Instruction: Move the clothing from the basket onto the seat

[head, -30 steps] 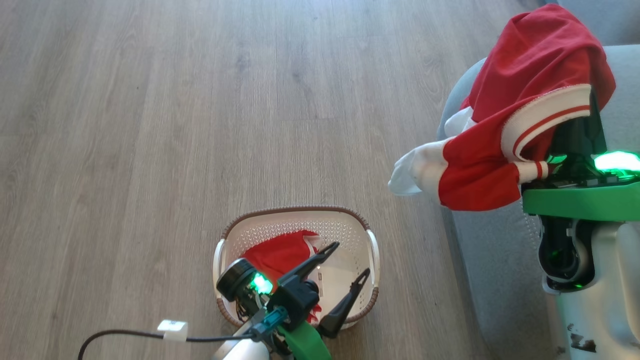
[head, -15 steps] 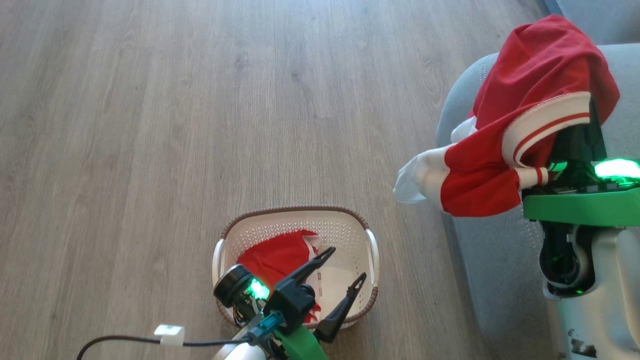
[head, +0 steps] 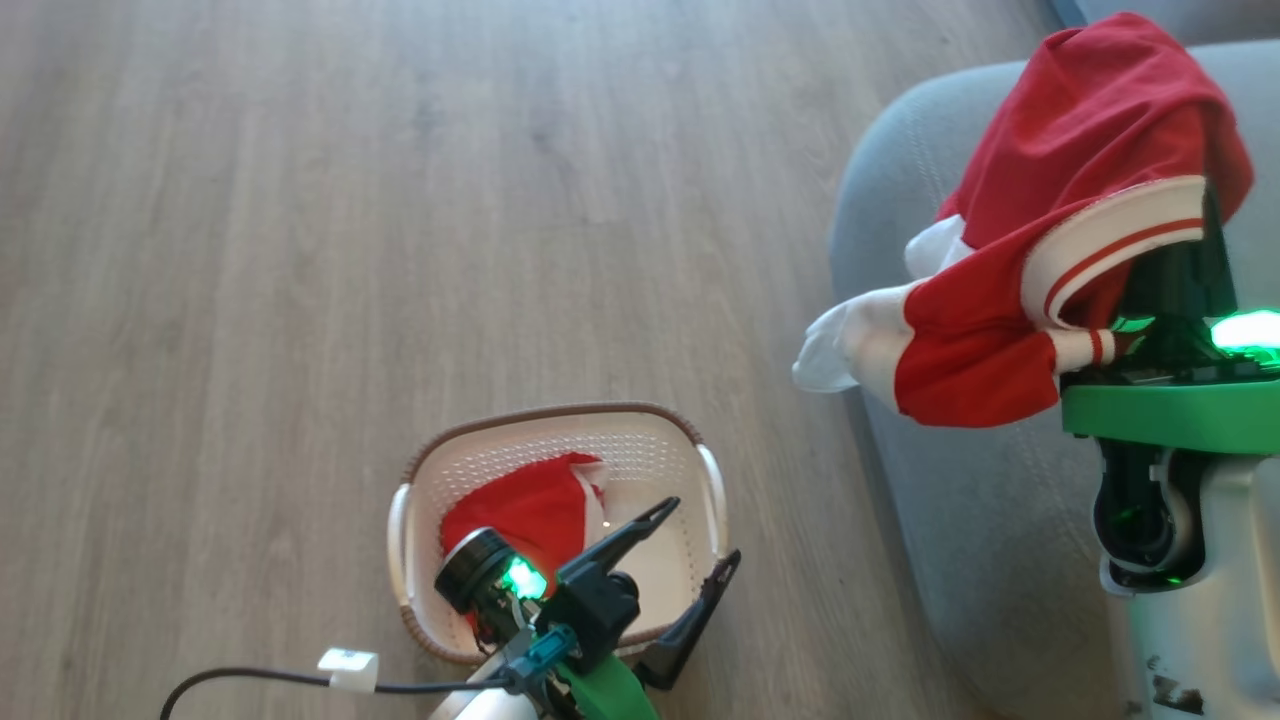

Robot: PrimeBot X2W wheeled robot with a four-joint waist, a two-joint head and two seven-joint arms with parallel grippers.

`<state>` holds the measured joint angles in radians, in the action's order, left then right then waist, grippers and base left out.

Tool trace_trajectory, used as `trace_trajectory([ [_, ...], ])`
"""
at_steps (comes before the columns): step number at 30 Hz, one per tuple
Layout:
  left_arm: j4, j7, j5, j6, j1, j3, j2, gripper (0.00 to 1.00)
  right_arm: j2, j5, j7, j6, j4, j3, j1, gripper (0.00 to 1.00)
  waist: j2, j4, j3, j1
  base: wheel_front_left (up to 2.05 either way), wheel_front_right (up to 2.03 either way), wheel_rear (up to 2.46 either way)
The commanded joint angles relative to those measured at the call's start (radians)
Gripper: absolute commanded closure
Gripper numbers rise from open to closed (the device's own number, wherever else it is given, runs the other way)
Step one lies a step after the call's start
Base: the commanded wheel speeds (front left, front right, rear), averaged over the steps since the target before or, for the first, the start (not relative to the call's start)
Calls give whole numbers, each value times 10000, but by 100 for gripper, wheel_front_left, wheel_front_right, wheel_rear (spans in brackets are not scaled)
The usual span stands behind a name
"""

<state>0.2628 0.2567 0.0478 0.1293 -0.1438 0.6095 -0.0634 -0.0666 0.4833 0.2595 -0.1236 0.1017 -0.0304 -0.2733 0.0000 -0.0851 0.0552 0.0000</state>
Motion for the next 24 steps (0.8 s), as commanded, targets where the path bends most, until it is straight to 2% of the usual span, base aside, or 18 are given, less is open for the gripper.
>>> trace_trajectory([
  [1, -324, 51, -65, 12, -493, -273, -18, 0, -61, -83, 23, -71, 435, 166, -349, 100, 0, -217, 107, 0, 0, 0, 0],
  [24, -254, 51, -105, 13, -1292, 1, -235, 0, 22, -46, 23, -71, 726, -913, -381, 100, 0, -3626, 1015, 0, 0, 0, 0],
])
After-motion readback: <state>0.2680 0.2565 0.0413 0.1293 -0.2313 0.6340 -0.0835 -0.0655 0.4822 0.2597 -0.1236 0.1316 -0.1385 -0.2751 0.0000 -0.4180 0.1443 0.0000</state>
